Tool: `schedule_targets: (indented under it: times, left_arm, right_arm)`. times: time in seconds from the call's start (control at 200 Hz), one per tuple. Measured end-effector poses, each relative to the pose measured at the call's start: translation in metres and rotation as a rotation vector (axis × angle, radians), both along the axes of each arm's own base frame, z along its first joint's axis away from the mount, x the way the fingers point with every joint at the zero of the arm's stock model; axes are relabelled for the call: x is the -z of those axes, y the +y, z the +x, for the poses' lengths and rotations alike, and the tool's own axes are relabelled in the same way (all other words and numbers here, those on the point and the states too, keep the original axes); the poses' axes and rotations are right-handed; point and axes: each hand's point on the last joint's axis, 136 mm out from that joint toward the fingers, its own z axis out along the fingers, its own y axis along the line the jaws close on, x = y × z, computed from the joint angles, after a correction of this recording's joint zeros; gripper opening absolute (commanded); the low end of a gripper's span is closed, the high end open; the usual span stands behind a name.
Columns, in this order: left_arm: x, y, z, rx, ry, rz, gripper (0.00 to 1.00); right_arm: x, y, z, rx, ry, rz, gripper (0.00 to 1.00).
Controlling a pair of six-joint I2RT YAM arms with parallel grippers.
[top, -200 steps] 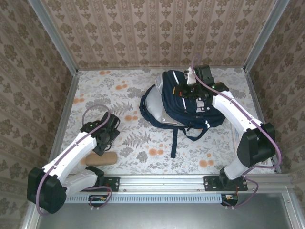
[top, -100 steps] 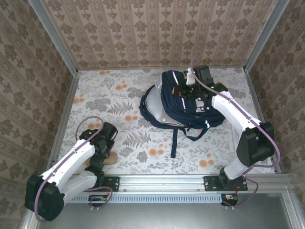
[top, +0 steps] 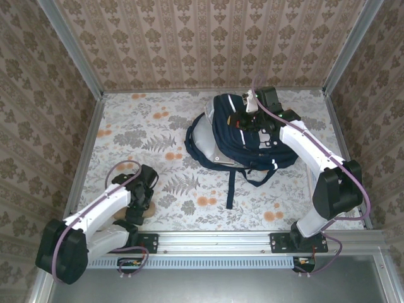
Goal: Pack the student bag
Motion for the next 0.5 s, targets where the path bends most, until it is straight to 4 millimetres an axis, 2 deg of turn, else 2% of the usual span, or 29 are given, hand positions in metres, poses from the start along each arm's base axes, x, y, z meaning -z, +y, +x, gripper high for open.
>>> schedule_targets:
  times: [0.08, 0.16, 0.21, 0.245, 0.5]
  left_arm:
    - [0.001, 0.001, 0.002, 0.001, 0.000, 0.009, 0.67]
    - [0.000, 0.002, 0.003, 0.016, -0.002, 0.018, 0.65]
    - [-0.001, 0.003, 0.004, 0.024, -0.007, 0.024, 0.52]
    - [-0.003, 0.004, 0.006, 0.035, -0.012, 0.029, 0.49]
    - [-0.030, 0.001, 0.029, 0.123, -0.096, 0.052, 0.52]
  right_arm:
    - [0.000, 0.000, 0.000, 0.000, 0.000, 0.000, 0.03]
    - [0.000, 0.000, 0.000, 0.000, 0.000, 0.000, 0.03]
    - [0.000, 0.000, 0.000, 0.000, 0.000, 0.000, 0.03]
    - [0.000, 0.000, 0.000, 0.000, 0.000, 0.000, 0.03]
    - [0.000, 0.000, 0.000, 0.001, 0.001, -0.001, 0.03]
